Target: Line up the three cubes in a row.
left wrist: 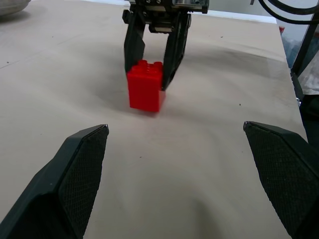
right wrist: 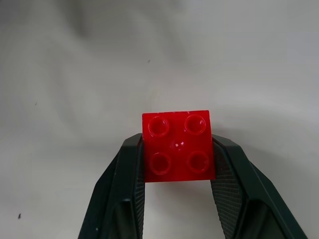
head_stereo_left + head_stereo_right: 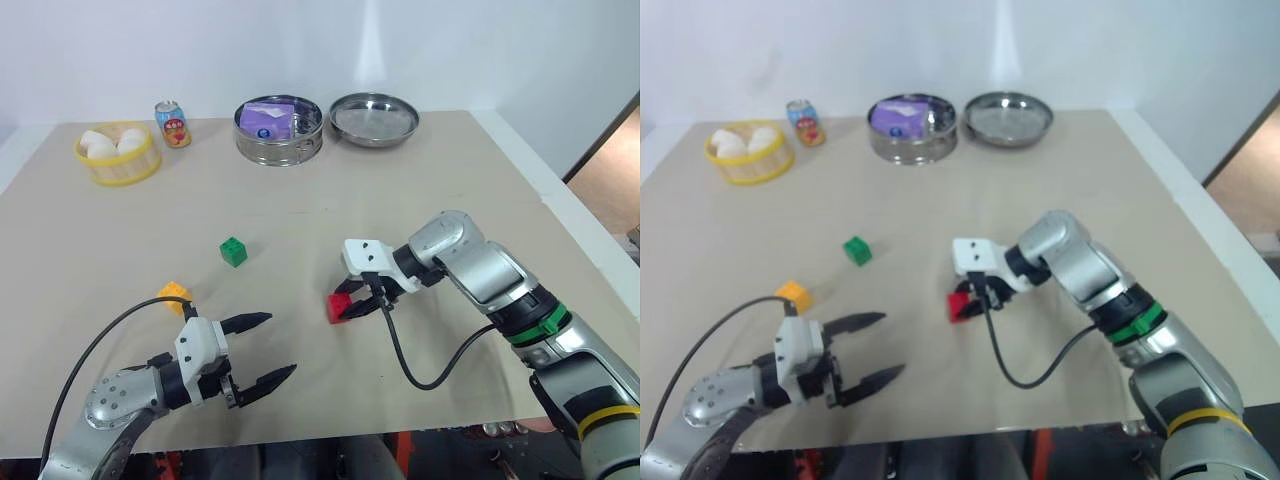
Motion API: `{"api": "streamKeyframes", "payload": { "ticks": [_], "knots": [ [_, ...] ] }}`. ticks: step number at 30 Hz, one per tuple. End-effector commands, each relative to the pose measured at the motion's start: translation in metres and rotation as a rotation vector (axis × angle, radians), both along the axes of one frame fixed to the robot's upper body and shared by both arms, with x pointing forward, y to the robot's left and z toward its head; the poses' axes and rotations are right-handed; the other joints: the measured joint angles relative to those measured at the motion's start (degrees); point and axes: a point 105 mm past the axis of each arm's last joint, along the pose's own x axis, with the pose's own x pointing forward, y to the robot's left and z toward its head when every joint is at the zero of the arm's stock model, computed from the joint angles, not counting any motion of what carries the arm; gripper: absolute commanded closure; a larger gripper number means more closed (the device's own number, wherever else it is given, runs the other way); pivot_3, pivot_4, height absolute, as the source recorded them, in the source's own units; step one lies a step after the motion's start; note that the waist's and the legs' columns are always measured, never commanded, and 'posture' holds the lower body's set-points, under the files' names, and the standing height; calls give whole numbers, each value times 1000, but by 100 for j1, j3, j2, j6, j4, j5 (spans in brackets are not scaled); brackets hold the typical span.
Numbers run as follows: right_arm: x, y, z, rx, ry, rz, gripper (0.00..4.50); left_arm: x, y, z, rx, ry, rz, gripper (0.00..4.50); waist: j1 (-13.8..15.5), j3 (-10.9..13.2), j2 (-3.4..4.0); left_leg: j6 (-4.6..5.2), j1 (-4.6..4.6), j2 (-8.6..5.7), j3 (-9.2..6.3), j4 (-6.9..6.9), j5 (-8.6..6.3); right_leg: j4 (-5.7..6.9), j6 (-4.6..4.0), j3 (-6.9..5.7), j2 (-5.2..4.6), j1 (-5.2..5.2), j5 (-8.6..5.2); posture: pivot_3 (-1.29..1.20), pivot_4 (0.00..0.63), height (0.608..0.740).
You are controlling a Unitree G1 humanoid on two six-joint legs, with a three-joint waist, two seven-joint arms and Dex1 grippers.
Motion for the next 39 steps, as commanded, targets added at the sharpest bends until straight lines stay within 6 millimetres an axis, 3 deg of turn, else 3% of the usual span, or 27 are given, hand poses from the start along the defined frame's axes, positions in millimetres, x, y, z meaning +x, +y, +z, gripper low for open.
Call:
{"api": "streamKeyframes", "payload": {
  "ticks": [1, 3, 4, 5, 6, 8, 10, 14, 18, 22, 26, 39],
  "knots": [
    [5, 6, 9, -16, -35, 48, 3233, -1, -3, 10, 9, -61, -4, 0, 0, 0, 0, 0, 0, 0, 0, -1, 0, 0, 0, 0, 0, -1, 0, 0, 150, 740],
    [6, 6, 9, -19, -33, 55, 2223, 0, -3, 10, 12, -64, 1, 0, -1, 0, 0, 0, 0, 2, 0, -2, 0, 1, -1, 0, 3, -2, 0, 0, 150, 740],
    [5, 6, 10, -16, -29, 61, 2143, 0, -3, 9, 13, -64, 2, 0, 0, 0, 0, 0, 0, 2, 0, -2, 0, 1, -1, 0, 3, -2, 0, 0, 150, 740],
    [4, 6, 11, -13, -26, 68, 1611, 0, -3, 9, 14, -64, 4, 0, 0, 0, 0, 0, 0, 2, 0, -2, 0, 1, -1, 0, 2, -2, 0, 0, 150, 740],
    [3, 6, 13, -8, -24, 74, 1449, 0, -2, 9, 15, -64, 5, 0, 0, 0, 0, 0, 0, 2, 0, -2, 0, 1, -1, 0, 2, -2, 0, 0, 150, 740],
    [2, 7, 15, 2, -25, 80, 583, 0, -2, 9, 17, -64, 7, 0, 0, 0, 0, 0, 0, 2, 1, -1, 0, 1, -1, 0, 1, -1, 0, 0, 150, 740],
    [2, 8, 18, 22, -35, 82, 80, 0, -2, 9, 18, -64, 9, 0, 0, 0, 0, 0, 0, 2, 0, -1, 0, 1, -1, 0, 2, -1, 1, 0, 150, 740],
    [0, 15, 36, 184, -55, 86, 80, -1, -1, 9, 20, -60, 16, 0, 0, 0, 1, 0, 0, 3, 0, -1, 0, 2, -2, 0, 3, -2, 1, 0, 150, 740],
    [-17, 28, 63, 502, 24, 82, 80, 1, 2, 10, 6, -53, 45, 0, 1, -1, -1, 0, 0, 4, -1, -4, 0, 2, -3, 0, 4, -1, 1, 0, 150, 740],
    [-30, 37, 74, 697, 82, 28, 80, 13, 9, 16, -68, -39, 153, 0, 2, -1, -1, 0, 0, 4, -2, -8, 0, 3, 18, 0, 4, 0, 13, 0, 150, 740],
    [-40, 43, 64, 774, 58, -11, 80, 25, 21, 23, -107, -63, 315, 0, 2, -2, -3, 0, 1, 5, -3, 2, 0, 5, 8, 0, 5, 2, 9, 0, 150, 740],
    [-35, 50, 60, 781, -30, -9, 80, 33, 52, 29, -91, -135, 657, 0, 1, -4, -7, 6, 4, 5, -3, 6, 6, 5, 0, 5, 9, 2, 18, 0, 150, 740]
  ]
}}
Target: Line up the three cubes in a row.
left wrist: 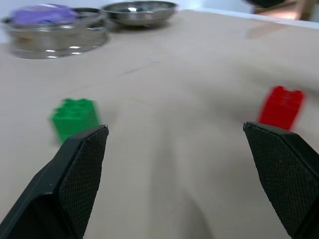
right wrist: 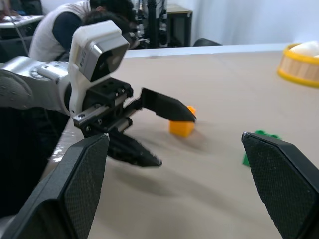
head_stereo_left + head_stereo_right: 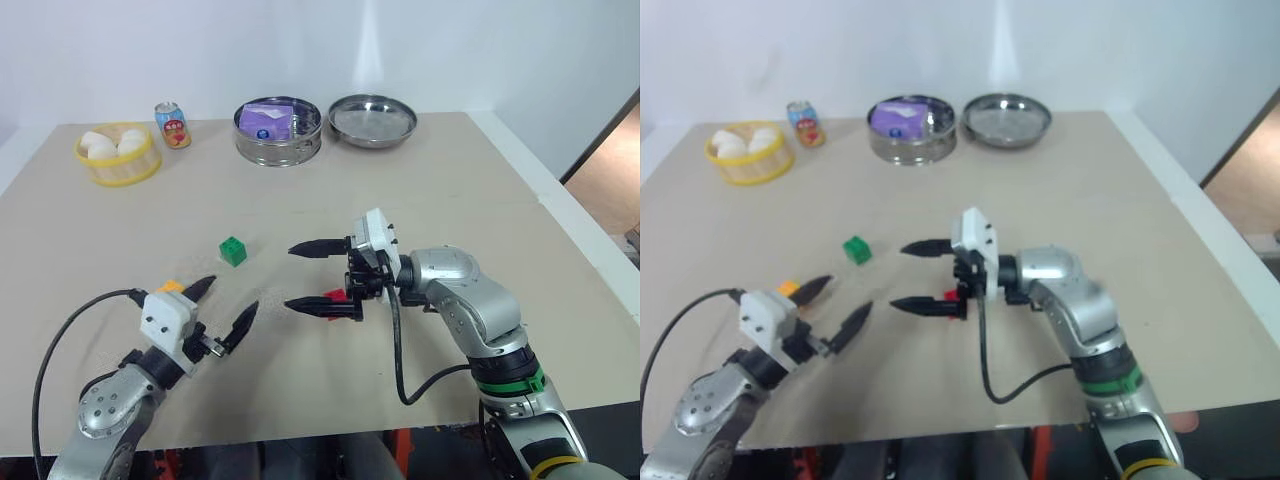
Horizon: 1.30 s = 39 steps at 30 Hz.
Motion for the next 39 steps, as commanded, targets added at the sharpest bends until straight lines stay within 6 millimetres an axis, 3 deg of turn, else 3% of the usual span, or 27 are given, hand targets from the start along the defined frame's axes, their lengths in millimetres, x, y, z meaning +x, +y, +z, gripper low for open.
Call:
{"api": "streamKeyframes", "payload": {
  "ticks": [1, 8, 12, 17, 21, 27, 32, 39],
  "knots": [
    [-3, 6, 10, 7, -78, 43, 80, -1, 12, 13, 14, -58, 118, 0, 0, 0, 0, 0, 0, 0, 0, 0, 0, 0, 0, 0, 1, 0, 0, 0, 150, 740],
    [-1, 10, 11, -9, -104, 66, 80, 2, 29, 19, -31, -72, 216, 0, -1, 0, -1, 0, 0, 0, 0, -1, 0, 0, -1, 1, 0, 0, 0, 0, 150, 740],
    [-1, 12, 11, -18, -116, 75, 80, 4, 33, 24, -8, -75, 159, 0, 0, 0, -1, 0, 0, 0, 0, -1, 0, 0, -1, 1, 1, -1, 0, 0, 150, 740],
    [-1, 10, 9, -33, -133, 77, 80, 24, 38, 35, -16, -40, 173, 0, 0, -1, -2, 0, 0, 0, 0, -1, 0, 0, -1, 1, 1, -1, 0, 0, 150, 740],
    [1, 9, 11, -36, -145, 72, 80, 37, 30, 39, -35, -2, 178, 0, -1, -2, -3, 0, -1, 0, 0, -1, 0, 0, -2, 0, 1, -2, 0, 0, 150, 740],
    [0, 10, 11, -43, -165, 69, 80, 48, 13, 38, 46, 59, 47, 0, 0, -9, -16, -1, -2, 0, -1, -4, 2, -1, 25, 1, 4, 0, 15, 0, 150, 740],
    [2, 12, 12, -45, -183, 62, 80, 66, 27, 47, 92, 142, -23, 0, -5, -9, -17, -1, -1, 1, -19, -9, 2, 0, 7, -4, 17, -3, 15, 0, 150, 740],
    [5, 12, 12, -41, -174, 42, 80, 83, 37, 39, 191, 296, -104, 0, -3, -7, -21, -4, 0, 2, -19, -11, 4, -2, 7, 2, 21, -6, 18, 0, 150, 740]
  ]
}}
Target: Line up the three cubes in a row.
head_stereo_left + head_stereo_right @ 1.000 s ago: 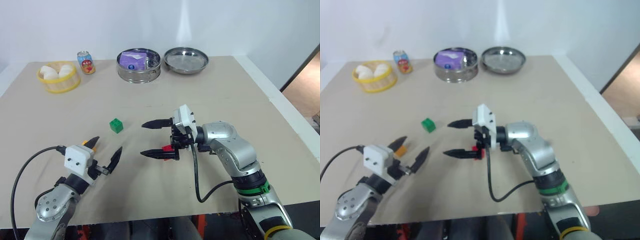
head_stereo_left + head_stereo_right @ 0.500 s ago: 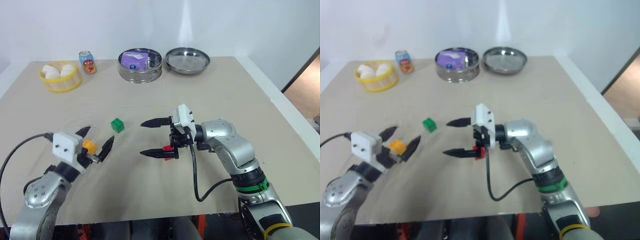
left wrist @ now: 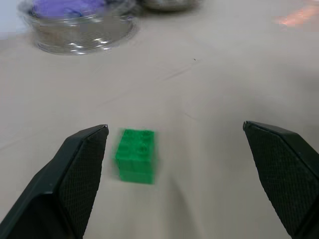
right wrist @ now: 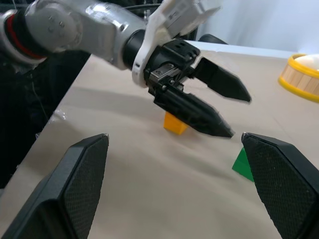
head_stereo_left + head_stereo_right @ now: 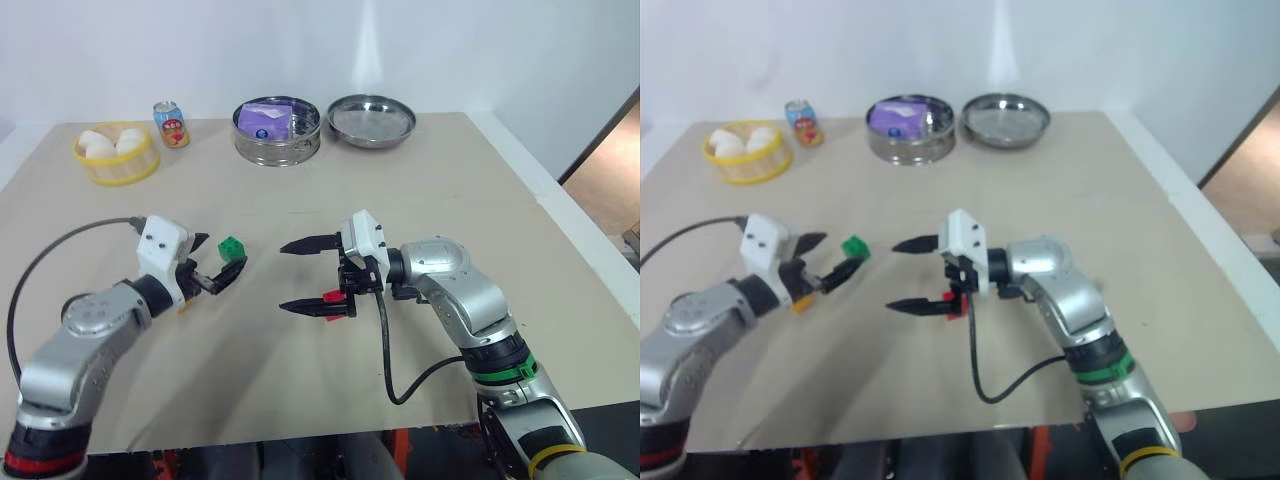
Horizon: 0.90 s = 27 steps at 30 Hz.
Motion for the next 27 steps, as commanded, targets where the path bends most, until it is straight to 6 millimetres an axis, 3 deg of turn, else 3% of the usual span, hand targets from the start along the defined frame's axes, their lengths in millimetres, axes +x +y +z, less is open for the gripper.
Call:
{"api": "streamKeyframes", "payload": {
  "ticks": [1, 13, 27],
  "knots": [
    [0, 2, 12, 26, -32, -3, 80, 12, 6, -2, 63, 94, -61, 0, 0, 0, 0, 0, 0, 0, 0, -2, 0, 0, 1, 0, 0, 0, 0, 0, 150, 740],
    [25, -6, 3, -21, -48, -177, 80, 43, 8, -1, 181, 138, -95, 0, 4, 2, -7, -1, -3, 1, -1, -13, 0, 0, 2, -3, 1, -7, -1, 0, 150, 740],
    [30, -9, -1, -32, -64, -226, 80, 61, 3, -10, 258, 207, -166, 0, 3, 3, -8, 0, -7, 0, 1, -14, 0, 0, 3, -1, 2, -11, -1, 0, 150, 740]
  ]
}}
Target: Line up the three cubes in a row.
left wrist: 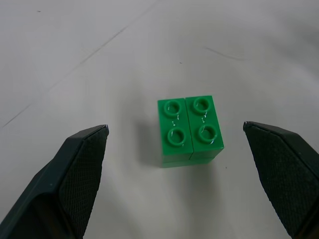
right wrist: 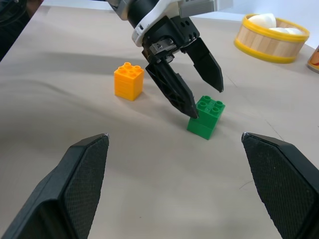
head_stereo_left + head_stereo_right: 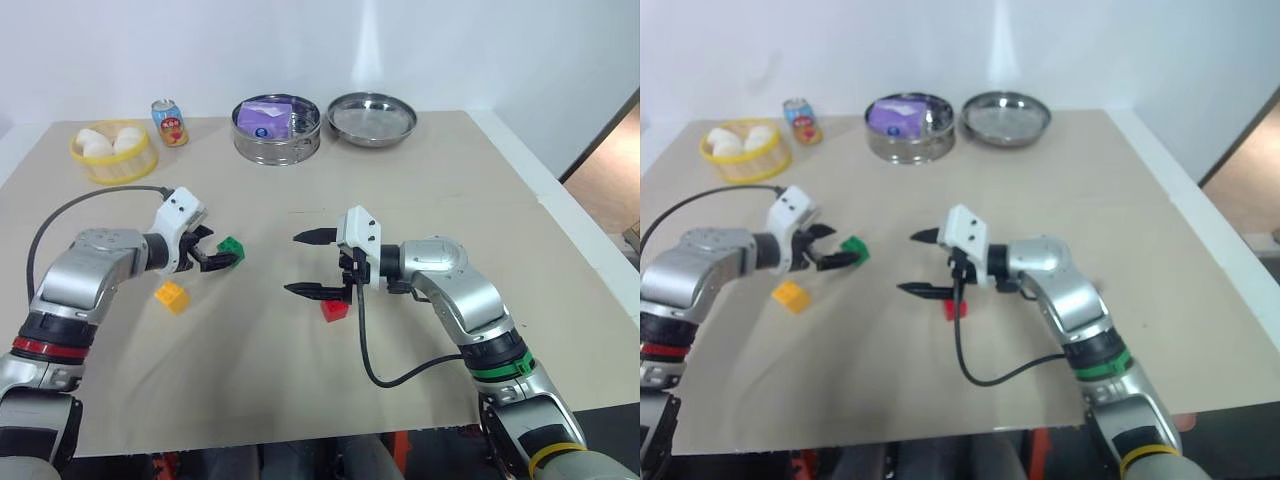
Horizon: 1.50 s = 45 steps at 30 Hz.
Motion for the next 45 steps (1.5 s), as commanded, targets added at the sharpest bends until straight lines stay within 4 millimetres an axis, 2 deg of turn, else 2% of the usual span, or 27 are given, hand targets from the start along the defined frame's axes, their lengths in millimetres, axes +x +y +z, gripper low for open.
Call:
{"api": "streamKeyframes", "payload": {
  "ticks": [1, 3, 5, 10, 11, 14, 19, 22, 26, 32, 38, 45],
  "knots": [
    [2, -1, 10, 13, -55, -15, 80, 8, -1, 5, 28, -1, -15, 0, -3, 0, 0, 0, 0, 0, 0, 0, 0, 0, 0, 0, 0, 0, 0, 0, 150, 740],
    [1, -2, 9, 11, -56, -17, 80, 9, -1, 2, 27, 15, -4, 0, -2, 0, 0, 0, 0, 0, -1, -1, 0, 0, 0, 0, 0, -1, 0, 0, 150, 740],
    [1, -2, 9, 9, -56, -17, 0, 10, -2, 1, 26, 21, 1, 408, -1, 0, 0, 0, -1, 0, -1, -1, 0, 0, 0, 0, 0, -1, -1, 0, 150, 740],
    [0, -1, 9, 7, -57, -14, 0, 12, -6, -1, 25, 23, 0, 1925, 0, 0, 0, 0, -4, 0, -1, 4, 0, 1, 3, 0, 0, 0, 2, 0, 150, 740],
    [0, -1, 9, 7, -57, -14, 0, 12, -6, -1, 29, 23, -2, 2497, 0, 0, 0, 0, -4, 0, -1, 4, 0, 1, 3, 0, 0, -1, 2, 0, 150, 740],
    [0, -2, 9, 7, -57, -11, 0, 12, -5, -1, 35, 18, 1, 3177, -2, 0, 0, 0, -4, 0, -2, 4, 0, 1, 3, 0, 1, -1, 2, 0, 150, 740],
    [-1, -4, 10, 6, -57, -12, 0, 11, -5, 3, 72, -10, -40, 3165, -1, 0, 0, 0, -4, 0, -1, 4, 0, 1, 3, 0, 1, -1, 2, 0, 150, 740],
    [-2, -9, 11, -2, -58, -17, 0, 3, -13, 10, 115, -49, -147, 3165, -1, 0, 0, 0, -4, 0, -1, 4, 0, 1, 3, 0, 0, -1, 2, 0, 150, 740],
    [-10, -19, 15, -16, -57, -18, 0, -18, -32, 17, 156, -83, -354, 3165, 1, 0, 0, 0, -8, 0, 0, 4, 0, 1, 2, 0, -1, -3, 1, 0, 150, 740],
    [-24, -42, 17, -41, -43, -47, 0, -52, -60, 9, 166, -70, -575, 3165, 1, 0, 0, 0, -11, -1, 0, 4, 0, 0, 4, 1, -3, -3, -2, 0, 150, 740],
    [-34, -51, 13, -41, -16, -67, 0, -72, -78, -2, 149, -21, -649, 3165, -1, 0, -1, 1, -6, 0, -2, 9, 0, 3, 4, 0, -1, -1, -1, 0, 150, 740],
    [-41, -55, 9, -27, 27, -49, 0, -83, -78, -11, 194, 25, -657, 3165, 0, 0, -1, 3, -5, 0, -1, 16, 2, 4, 7, 4, 0, 0, 3, 0, 150, 740]
  ]
}}
